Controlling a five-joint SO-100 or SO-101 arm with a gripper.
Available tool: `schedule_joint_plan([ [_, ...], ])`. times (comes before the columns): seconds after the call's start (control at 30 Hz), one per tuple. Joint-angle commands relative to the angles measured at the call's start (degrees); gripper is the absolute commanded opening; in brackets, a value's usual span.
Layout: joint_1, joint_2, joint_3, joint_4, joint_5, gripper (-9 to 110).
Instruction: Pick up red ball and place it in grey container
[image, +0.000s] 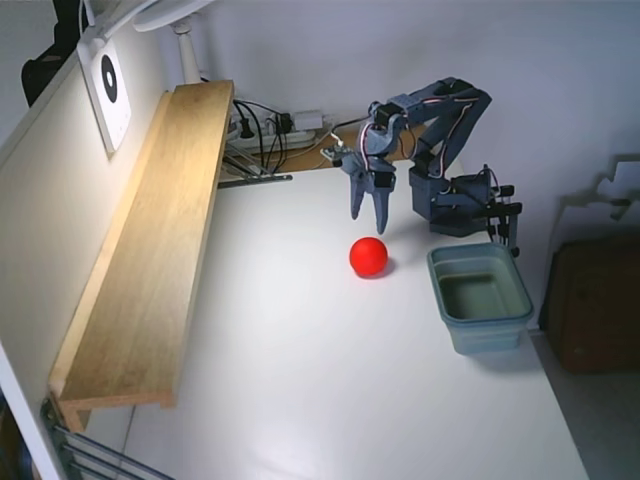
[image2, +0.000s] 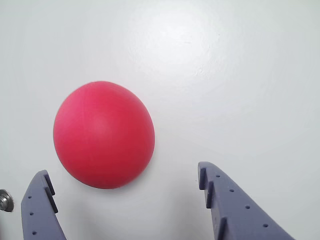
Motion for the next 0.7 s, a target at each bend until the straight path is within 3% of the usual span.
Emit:
schedule_joint_plan([
  [0.0,-0.63,2.04,2.63,-3.25,0.09,38],
  [0.27,-0.63,1.61,9.54,-10.59,0.09,38],
  [0.67,-0.63,1.29,11.03,-12.4,0.09,38],
])
